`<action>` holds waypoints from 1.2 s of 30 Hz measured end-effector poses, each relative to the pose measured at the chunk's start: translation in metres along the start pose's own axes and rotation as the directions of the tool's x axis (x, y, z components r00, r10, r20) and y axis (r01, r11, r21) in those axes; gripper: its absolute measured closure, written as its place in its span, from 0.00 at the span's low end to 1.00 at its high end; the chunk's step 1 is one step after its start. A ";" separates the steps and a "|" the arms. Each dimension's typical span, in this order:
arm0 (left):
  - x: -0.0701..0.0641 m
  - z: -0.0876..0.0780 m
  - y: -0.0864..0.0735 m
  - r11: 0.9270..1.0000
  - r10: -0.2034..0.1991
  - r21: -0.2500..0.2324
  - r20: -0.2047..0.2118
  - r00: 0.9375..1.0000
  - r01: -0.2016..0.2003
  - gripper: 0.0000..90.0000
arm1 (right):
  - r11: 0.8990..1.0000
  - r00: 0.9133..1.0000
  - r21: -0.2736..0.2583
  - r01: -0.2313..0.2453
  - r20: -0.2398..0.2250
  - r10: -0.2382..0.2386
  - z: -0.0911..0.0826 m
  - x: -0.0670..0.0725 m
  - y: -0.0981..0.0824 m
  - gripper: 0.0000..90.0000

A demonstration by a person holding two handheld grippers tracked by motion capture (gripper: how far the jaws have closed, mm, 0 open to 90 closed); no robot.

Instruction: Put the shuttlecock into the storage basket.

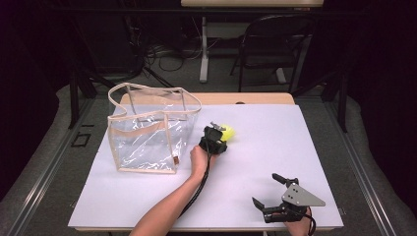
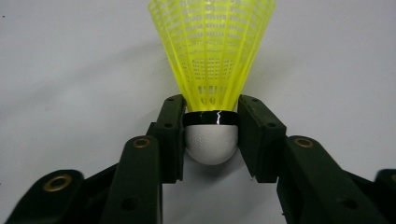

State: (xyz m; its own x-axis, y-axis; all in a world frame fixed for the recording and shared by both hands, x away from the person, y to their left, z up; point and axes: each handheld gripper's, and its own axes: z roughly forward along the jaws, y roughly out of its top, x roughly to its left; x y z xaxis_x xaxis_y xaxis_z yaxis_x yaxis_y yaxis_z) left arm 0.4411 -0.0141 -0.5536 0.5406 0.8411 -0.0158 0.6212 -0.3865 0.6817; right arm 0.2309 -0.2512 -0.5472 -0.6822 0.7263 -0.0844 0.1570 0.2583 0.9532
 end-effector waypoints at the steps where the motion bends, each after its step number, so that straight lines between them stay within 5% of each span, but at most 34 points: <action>1: 0.001 0.000 0.000 1.000 0.001 0.001 0.002 1.000 -0.001 0.71 | 1.000 1.000 0.001 0.000 0.000 0.000 0.000 0.000 0.000 0.00; 14: 0.003 -0.002 0.001 1.000 0.008 -0.019 0.033 0.999 -0.008 0.72 | 1.000 1.000 -0.004 -0.002 0.004 0.002 -0.001 -0.001 0.000 0.00; 36: 0.004 -0.022 0.010 0.995 0.082 -0.058 0.056 0.995 -0.078 0.72 | 1.000 1.000 -0.011 -0.007 0.005 0.007 -0.001 -0.002 -0.001 0.00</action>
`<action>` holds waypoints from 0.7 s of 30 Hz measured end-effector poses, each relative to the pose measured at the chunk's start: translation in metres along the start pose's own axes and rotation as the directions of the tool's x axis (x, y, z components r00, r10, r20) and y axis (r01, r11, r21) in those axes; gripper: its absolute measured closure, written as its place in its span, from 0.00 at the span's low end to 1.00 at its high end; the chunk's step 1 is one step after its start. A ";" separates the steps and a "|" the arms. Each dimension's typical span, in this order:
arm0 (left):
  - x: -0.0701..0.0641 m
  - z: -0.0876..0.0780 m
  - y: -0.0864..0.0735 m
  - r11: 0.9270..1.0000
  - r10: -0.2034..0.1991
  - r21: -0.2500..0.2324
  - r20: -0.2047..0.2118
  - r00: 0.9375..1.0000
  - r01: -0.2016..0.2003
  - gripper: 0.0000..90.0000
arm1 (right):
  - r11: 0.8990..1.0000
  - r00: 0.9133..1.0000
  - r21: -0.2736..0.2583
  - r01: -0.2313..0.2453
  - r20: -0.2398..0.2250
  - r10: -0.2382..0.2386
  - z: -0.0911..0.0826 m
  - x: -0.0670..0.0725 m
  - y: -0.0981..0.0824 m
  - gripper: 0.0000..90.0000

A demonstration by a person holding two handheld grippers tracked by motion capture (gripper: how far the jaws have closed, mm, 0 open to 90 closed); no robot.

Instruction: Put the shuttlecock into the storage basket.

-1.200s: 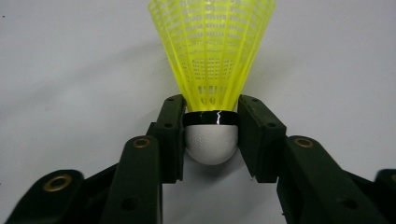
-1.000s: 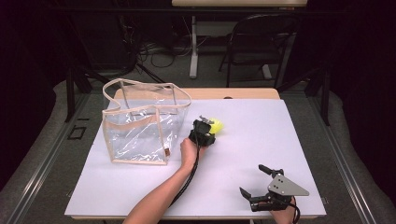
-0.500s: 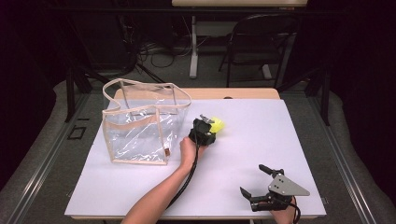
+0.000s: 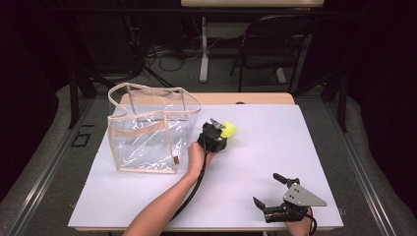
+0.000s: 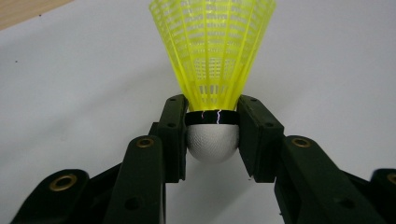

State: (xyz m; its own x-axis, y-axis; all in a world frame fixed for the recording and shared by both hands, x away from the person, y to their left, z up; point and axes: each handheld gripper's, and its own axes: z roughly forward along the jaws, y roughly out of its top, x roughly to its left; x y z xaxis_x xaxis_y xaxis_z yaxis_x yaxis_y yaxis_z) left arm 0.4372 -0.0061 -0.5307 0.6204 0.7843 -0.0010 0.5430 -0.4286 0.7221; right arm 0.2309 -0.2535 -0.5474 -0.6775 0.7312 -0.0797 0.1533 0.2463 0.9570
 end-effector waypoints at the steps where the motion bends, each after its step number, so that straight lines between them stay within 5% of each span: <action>1: 0.000 -0.001 0.001 1.000 0.001 -0.006 0.000 1.000 -0.001 0.72 | 1.000 1.000 0.001 -0.001 0.001 0.001 0.000 0.000 0.000 0.00; 21: -0.001 -0.025 0.013 0.998 0.047 -0.050 0.018 0.999 -0.046 0.72 | 1.000 1.000 -0.001 -0.004 -0.005 0.004 0.001 0.000 -0.001 0.00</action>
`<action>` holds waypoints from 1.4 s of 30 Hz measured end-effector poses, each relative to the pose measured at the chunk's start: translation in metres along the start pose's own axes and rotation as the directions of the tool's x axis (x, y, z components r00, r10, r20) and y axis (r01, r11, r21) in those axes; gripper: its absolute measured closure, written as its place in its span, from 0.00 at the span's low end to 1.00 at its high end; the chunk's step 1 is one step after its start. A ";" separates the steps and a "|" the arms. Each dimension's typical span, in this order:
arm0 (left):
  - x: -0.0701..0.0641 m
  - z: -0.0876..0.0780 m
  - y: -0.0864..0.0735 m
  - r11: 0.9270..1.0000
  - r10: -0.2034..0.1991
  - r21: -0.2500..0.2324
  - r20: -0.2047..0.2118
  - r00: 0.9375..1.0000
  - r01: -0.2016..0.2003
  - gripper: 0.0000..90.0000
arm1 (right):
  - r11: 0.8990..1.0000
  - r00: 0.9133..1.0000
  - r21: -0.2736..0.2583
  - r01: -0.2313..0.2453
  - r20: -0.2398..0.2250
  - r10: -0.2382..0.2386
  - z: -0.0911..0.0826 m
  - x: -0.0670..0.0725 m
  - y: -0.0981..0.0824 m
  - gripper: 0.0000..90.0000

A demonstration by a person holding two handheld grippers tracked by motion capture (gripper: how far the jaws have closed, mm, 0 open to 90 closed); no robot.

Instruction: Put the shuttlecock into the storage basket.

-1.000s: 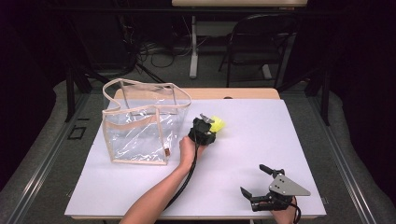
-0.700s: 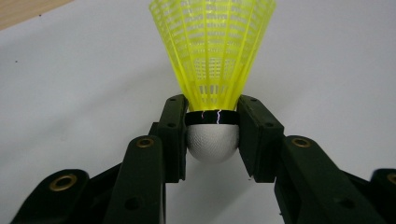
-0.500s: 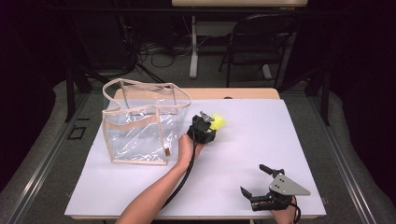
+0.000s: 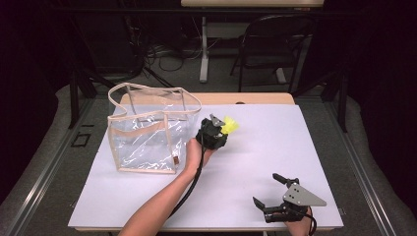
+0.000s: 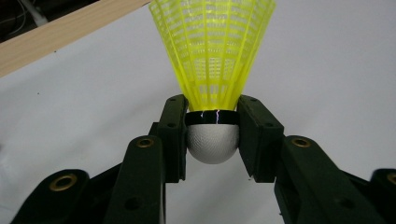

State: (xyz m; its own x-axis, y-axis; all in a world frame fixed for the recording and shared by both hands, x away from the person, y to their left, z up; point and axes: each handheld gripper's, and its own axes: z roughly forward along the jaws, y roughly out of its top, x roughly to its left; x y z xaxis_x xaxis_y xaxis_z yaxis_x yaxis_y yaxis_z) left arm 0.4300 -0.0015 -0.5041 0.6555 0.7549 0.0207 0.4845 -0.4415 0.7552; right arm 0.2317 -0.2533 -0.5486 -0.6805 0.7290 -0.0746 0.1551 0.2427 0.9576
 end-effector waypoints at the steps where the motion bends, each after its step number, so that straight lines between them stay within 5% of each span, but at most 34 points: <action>1: 0.000 -0.001 0.001 1.000 0.005 0.002 0.003 1.000 -0.005 0.72 | 1.000 1.000 -0.001 0.000 -0.001 0.000 0.000 0.000 0.000 0.00; 42: 0.011 -0.032 0.032 0.998 0.048 -0.047 0.021 0.999 -0.047 0.72 | 1.000 1.000 0.001 0.003 -0.002 -0.003 0.000 0.001 0.000 0.00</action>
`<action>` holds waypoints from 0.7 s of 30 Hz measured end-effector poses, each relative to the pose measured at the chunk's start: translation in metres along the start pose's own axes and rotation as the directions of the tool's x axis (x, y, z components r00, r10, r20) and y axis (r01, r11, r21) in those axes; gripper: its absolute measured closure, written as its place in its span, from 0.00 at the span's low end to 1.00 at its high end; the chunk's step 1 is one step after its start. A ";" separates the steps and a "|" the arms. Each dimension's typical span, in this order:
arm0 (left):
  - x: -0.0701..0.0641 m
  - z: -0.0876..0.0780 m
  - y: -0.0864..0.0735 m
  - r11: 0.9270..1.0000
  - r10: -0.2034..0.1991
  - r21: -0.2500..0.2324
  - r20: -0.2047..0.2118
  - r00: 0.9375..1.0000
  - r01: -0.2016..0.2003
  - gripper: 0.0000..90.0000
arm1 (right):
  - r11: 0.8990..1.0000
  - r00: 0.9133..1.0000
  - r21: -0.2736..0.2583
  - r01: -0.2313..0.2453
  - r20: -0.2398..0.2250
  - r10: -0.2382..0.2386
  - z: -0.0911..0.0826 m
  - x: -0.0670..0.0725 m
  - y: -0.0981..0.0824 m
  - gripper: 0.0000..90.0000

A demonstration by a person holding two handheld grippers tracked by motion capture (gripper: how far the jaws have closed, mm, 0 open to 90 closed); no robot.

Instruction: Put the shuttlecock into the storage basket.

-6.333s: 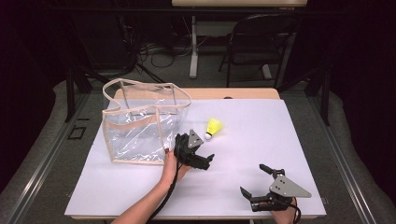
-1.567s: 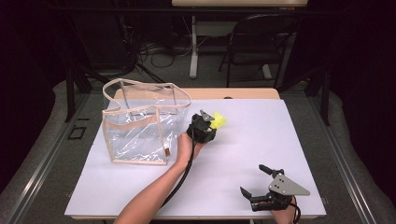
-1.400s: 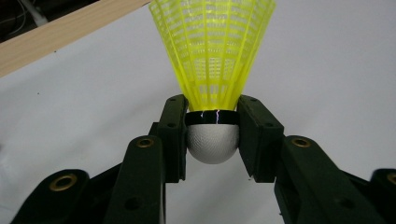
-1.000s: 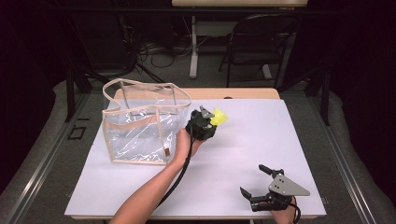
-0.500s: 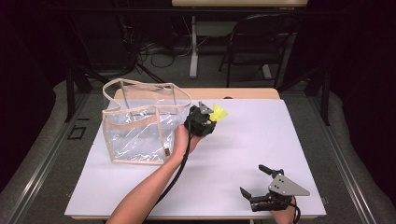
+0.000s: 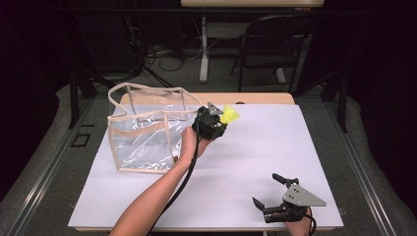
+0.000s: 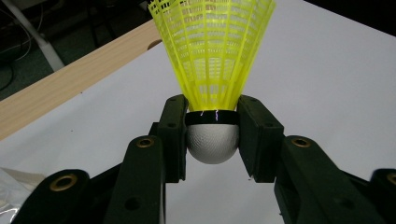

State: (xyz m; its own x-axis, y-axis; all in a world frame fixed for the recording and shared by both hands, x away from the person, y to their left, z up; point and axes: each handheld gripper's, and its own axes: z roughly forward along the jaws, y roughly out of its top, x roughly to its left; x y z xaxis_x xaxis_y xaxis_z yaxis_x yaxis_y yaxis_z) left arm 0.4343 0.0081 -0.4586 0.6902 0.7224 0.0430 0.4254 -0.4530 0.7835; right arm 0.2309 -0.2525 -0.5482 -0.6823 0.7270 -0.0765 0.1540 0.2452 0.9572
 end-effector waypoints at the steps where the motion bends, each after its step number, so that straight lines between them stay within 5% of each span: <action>1: 0.000 0.000 0.001 1.000 0.002 0.001 0.000 1.000 -0.002 0.72 | 1.000 1.000 -0.001 0.002 0.000 -0.002 0.000 0.000 0.000 0.00; 21: 0.005 -0.013 0.017 1.000 0.016 -0.016 0.012 1.000 -0.016 0.72 | 1.000 1.000 0.001 -0.001 0.003 0.001 -0.001 -0.001 0.000 0.00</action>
State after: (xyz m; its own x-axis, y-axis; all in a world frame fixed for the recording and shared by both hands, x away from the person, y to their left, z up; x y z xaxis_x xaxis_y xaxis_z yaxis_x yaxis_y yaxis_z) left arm 0.4378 0.0103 -0.4370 0.7040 0.7086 0.0484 0.4047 -0.4562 0.7926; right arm 0.2307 -0.2537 -0.5479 -0.6803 0.7290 -0.0760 0.1554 0.2448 0.9570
